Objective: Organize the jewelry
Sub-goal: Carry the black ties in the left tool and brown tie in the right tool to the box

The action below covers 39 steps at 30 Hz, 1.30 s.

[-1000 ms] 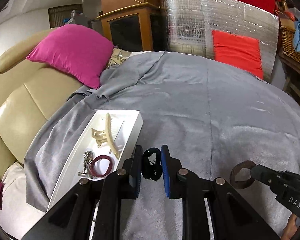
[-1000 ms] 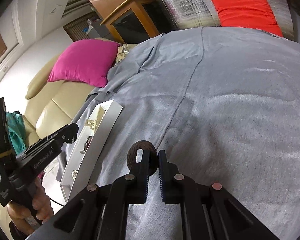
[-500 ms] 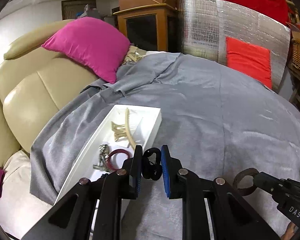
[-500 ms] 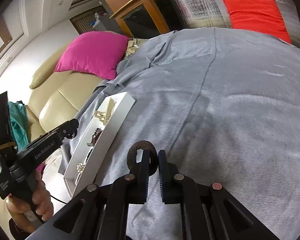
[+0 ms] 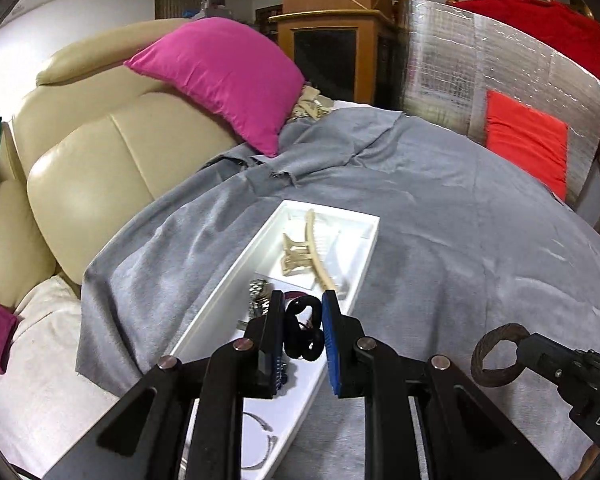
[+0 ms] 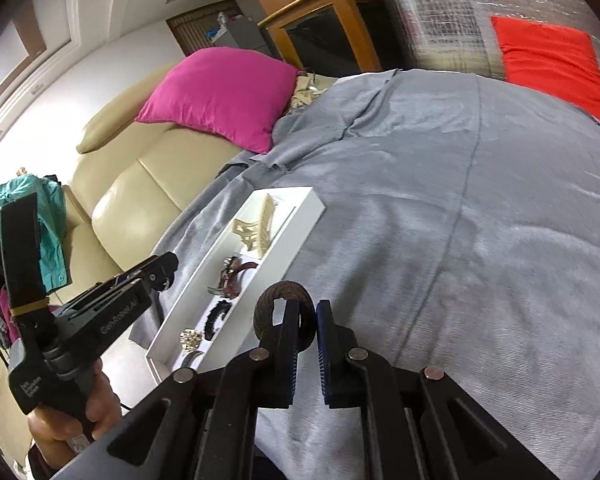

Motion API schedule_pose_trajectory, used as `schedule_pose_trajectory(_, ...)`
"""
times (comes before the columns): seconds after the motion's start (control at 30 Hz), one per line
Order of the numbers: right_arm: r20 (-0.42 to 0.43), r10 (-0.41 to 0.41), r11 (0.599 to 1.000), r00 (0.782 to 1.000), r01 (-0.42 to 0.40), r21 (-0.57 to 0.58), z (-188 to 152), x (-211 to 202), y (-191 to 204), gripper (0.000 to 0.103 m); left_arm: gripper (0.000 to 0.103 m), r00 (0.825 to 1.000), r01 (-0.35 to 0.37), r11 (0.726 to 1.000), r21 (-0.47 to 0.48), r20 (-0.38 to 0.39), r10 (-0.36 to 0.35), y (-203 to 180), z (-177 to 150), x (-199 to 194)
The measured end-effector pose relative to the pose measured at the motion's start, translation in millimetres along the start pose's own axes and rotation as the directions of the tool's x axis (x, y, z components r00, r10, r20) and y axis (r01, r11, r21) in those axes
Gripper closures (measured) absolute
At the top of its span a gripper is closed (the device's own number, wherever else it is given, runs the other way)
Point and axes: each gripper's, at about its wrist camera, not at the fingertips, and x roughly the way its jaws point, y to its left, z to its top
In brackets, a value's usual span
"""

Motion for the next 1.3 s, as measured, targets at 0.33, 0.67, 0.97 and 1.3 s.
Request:
schedule_pose_trajectory(0.33, -0.01, 0.022, 0.999, 1.0, -0.022, -0.043, 7, 18, 32, 0.093, 0.084, 0.999, -0.033, 0.999, -0.036, -0.02, 0.033, 29, -1, 6)
schedule_pose_trajectory(0.67, -0.035, 0.042, 0.998, 0.998, -0.044, -0.039, 17, 37, 47, 0.093, 0.084, 0.997, -0.056, 0.994, -0.092, -0.062, 0.051, 70, 1, 21)
schedule_pose_trajectory(0.97, -0.078, 0.069, 0.992, 0.995, -0.076, -0.102, 14, 59, 82, 0.093, 0.084, 0.986, -0.063, 0.978, -0.199, -0.162, 0.031, 128, -10, 46)
schedule_pose_trajectory(1.3, -0.167, 0.062, 0.982, 0.984, -0.089, -0.164, -7, 99, 116, 0.093, 0.084, 0.979, -0.027, 0.983, -0.181, -0.205, -0.011, 127, -10, 63)
